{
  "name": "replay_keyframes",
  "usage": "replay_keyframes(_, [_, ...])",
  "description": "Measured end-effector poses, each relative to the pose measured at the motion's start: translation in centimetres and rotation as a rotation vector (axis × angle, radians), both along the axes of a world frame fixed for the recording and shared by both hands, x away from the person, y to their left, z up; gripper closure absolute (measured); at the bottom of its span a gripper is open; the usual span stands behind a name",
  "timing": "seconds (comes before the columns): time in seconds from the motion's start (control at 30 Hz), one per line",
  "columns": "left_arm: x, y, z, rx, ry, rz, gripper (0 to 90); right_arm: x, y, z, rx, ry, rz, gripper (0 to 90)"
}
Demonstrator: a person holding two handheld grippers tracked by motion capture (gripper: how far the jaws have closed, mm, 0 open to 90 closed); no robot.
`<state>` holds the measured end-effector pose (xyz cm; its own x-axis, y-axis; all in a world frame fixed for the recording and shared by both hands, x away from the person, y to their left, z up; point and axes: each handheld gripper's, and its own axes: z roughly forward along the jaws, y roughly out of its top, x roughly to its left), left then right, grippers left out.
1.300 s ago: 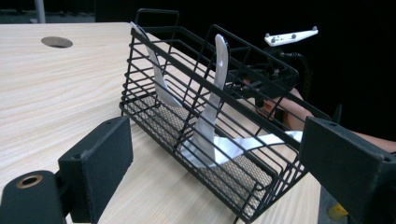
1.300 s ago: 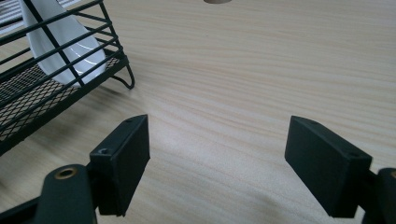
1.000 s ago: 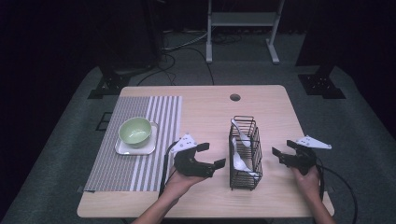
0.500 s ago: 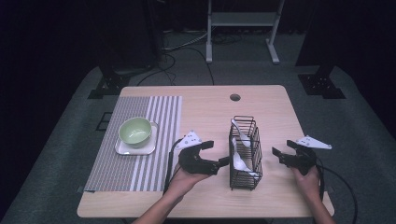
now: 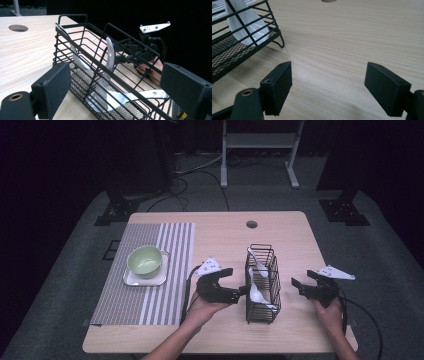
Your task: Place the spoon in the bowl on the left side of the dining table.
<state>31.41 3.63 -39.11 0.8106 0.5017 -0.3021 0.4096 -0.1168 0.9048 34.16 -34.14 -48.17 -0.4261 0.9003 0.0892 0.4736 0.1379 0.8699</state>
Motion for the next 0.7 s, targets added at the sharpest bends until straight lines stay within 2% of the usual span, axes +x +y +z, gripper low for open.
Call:
replay_keyframes(0.13, [0.1, -0.2, 0.1, 0.000, 0.003, 0.003, 9.0, 0.0, 0.0, 0.0, 0.000, 0.000, 0.000, 20.9])
replay_keyframes(0.7, [0.7, -2.3, 0.3, 0.051, -0.004, 0.015, 11.3, 0.0, 0.0, 0.0, 0.004, -0.001, 0.001, 21.0])
